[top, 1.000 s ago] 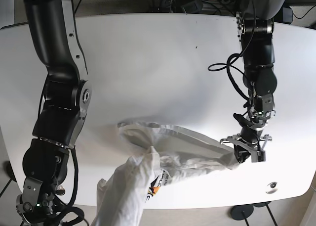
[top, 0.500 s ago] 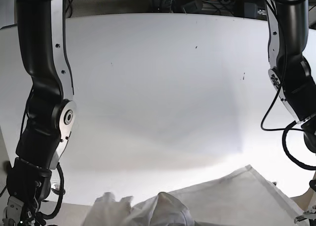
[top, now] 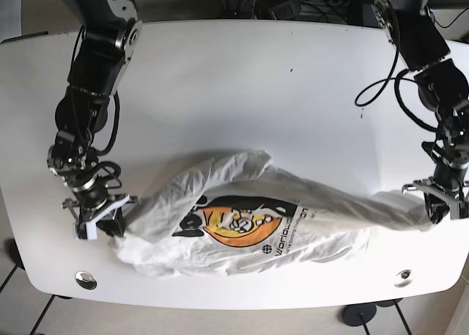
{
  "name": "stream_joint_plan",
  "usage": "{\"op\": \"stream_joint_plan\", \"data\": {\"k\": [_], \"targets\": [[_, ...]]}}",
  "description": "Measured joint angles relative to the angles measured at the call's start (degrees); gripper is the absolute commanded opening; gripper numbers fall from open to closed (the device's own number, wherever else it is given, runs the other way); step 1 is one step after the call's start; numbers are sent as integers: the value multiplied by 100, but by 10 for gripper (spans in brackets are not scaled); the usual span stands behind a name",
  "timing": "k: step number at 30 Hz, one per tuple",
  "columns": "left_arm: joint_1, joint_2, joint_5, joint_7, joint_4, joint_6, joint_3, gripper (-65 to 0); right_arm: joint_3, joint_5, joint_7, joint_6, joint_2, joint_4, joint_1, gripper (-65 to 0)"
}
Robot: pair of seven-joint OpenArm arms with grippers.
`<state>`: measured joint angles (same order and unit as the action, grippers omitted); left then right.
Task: Fold the T-shirt properly
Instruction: 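Raise the shirt with both grippers and lay it flat across the table, then release the shirt edge and move both grippers to the shirt's sides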
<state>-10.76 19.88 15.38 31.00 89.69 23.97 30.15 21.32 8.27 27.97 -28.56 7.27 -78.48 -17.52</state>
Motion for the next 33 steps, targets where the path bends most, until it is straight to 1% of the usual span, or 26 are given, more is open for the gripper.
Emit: {"op": "stream_joint_plan", "data": {"k": [2, 7, 9, 11, 13, 15, 17, 21, 22, 23, 24, 25, 26, 28, 29, 30, 31, 32, 33], "targets": [[645, -181, -7, -26, 299, 186, 348, -643, 0, 306, 280, -2, -11, -463, 737, -628], [1690, -374, 15, -48, 870, 472, 719, -643, -4, 970, 306, 0, -11, -1115, 1788, -628], [2017, -463, -31, -55, 973, 581, 988, -643, -2, 1071, 343, 2, -7, -1364, 2142, -628], [2277, -490, -31, -22, 1029, 782, 1222, -643, -2, 1204, 535, 2, -4, -1622, 2439, -628], [2505, -522, -28, -46, 1078, 970, 1574, -644, -15, 1451, 573, 0, -9, -1845, 2732, -628], [2712, -527, -31, -50, 1084, 1196, 1843, -644, -15, 1473, 573, 2, -9, -1976, 2994, -628], [2920, -555, -42, -39, 1185, 1353, 2017, -644, -20, 1543, 584, 0, -11, -2118, 3248, -626], [3292, -737, -44, -57, 1486, 1517, 2328, -644, -17, 1738, 623, 4, -9, -2463, 3729, -615], [3338, -813, -52, -57, 1537, 1580, 2396, -642, -20, 1768, 619, 0, -11, -2555, 3842, -582], [3390, -872, -50, -57, 1561, 1598, 2444, -640, -22, 1770, 621, 0, -11, -2653, 3945, -522], [3434, -911, -52, -57, 1591, 1600, 2472, -637, -20, 1766, 623, 2, -9, -2752, 4041, -444], [3477, -925, -52, -55, 1609, 1602, 2479, -632, -13, 1770, 616, 2, -2, -2855, 4144, -344], [3491, -933, -55, -55, 1615, 1600, 2481, -600, -15, 1766, 621, 4, 2, -2946, 4232, -255], [3471, -935, -52, -57, 1626, 1600, 2485, -469, -15, 1768, 621, 0, 0, -3080, 4347, -103], [3469, -931, -50, -59, 1635, 1598, 2485, -397, -15, 1768, 616, 2, 0, -3126, 4376, -49], [3462, -933, -52, -59, 1639, 1600, 2487, -340, 15, 1773, 616, 0, 0, -3139, 4380, -11], [3460, -940, -52, -59, 1639, 1600, 2487, -306, 151, 1775, 625, -15, -15, -3139, 4360, 0], [3458, -935, -52, -57, 1639, 1600, 2487, -297, 337, 1797, 643, -39, -44, -3128, 4295, 0], [3434, -933, -46, -59, 1639, 1598, 2479, -296, 649, 1764, 632, 7, -109, -3023, 4065, 0]]}}
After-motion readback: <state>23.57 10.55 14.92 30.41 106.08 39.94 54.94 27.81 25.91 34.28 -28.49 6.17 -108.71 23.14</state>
